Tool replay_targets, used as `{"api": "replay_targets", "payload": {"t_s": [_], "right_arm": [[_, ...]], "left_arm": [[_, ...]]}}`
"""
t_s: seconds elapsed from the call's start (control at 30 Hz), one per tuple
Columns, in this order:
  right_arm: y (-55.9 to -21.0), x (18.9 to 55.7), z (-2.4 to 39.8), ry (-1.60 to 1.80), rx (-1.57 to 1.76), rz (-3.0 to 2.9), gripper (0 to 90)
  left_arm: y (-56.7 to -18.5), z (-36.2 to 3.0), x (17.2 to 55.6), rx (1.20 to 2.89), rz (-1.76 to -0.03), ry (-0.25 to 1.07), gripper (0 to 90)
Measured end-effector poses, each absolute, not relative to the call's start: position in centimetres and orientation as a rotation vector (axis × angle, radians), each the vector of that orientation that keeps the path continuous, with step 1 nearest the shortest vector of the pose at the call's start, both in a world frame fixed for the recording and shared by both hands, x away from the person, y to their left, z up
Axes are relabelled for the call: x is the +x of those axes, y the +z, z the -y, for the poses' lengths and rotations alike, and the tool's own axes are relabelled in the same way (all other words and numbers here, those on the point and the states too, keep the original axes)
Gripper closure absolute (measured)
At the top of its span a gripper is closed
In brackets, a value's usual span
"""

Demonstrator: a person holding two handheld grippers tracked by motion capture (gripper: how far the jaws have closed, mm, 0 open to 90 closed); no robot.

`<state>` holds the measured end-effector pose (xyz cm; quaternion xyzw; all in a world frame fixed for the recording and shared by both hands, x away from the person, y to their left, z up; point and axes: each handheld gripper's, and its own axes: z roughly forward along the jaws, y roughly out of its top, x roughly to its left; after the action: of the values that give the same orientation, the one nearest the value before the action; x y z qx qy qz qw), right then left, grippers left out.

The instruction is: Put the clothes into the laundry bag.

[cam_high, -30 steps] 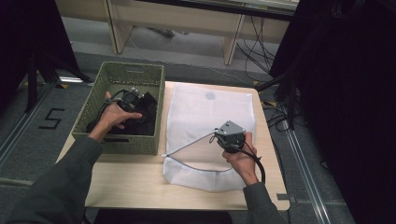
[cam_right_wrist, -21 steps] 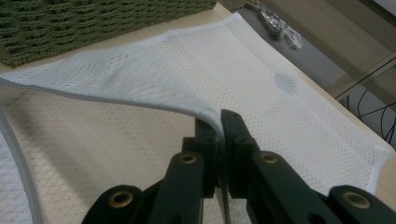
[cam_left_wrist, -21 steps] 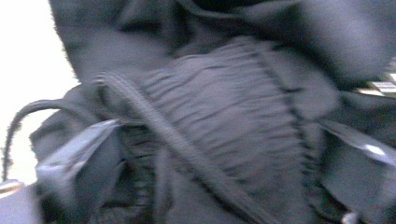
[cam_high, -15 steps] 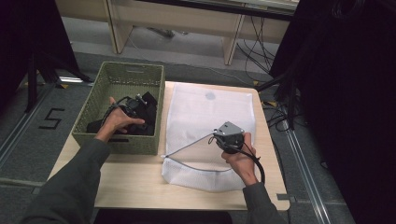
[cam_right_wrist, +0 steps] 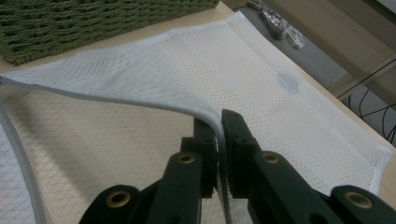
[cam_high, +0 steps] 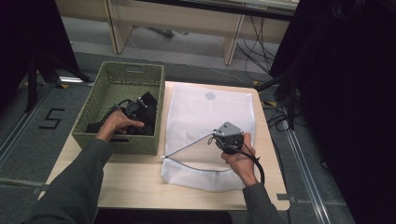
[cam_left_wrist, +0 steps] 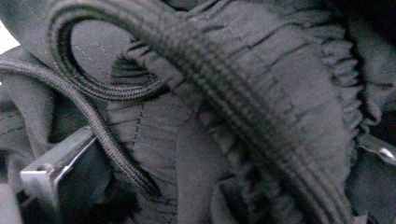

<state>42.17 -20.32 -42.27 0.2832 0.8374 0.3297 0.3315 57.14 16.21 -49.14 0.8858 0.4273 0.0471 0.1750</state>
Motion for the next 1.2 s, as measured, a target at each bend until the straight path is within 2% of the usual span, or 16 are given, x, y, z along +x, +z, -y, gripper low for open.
{"api": "replay_targets", "payload": {"t_s": [0.23,0.33,0.4,0.47,0.57,0.73,0.97,1.1,1.2], "right_arm": [[-42.3,42.2,20.3,0.864,0.749,-2.184,85.0],[-42.3,42.2,20.4,0.859,0.724,-2.188,85.0],[-42.3,42.1,20.3,0.871,0.754,-2.169,85.0],[-42.2,42.1,20.4,0.865,0.749,-2.175,85.0],[-42.2,42.3,20.5,0.864,0.726,-2.182,85.0],[-42.2,42.2,20.6,0.866,0.744,-2.173,84.9],[-42.1,42.2,20.7,0.871,0.748,-2.169,86.2],[-42.1,42.3,20.7,0.867,0.73,-2.173,88.9],[-42.0,42.3,20.7,0.863,0.735,-2.181,89.3]], "left_arm": [[-49.1,-16.1,57.1,2.519,-1.208,0.144,0.0],[-48.8,-16.5,56.8,2.502,-1.2,0.163,8.1],[-48.7,-16.7,56.7,2.401,-1.278,0.167,17.8],[-48.6,-17.0,56.7,2.393,-1.286,0.186,27.2],[-48.3,-17.2,56.9,2.432,-1.235,0.202,32.0],[-48.2,-17.3,56.9,2.372,-1.296,0.177,41.6],[-47.7,-17.7,57.0,2.384,-1.188,0.23,52.2],[-46.1,-18.5,56.8,2.315,-1.181,0.251,56.0],[-44.3,-19.3,56.5,2.199,-1.183,0.276,59.3]]}}
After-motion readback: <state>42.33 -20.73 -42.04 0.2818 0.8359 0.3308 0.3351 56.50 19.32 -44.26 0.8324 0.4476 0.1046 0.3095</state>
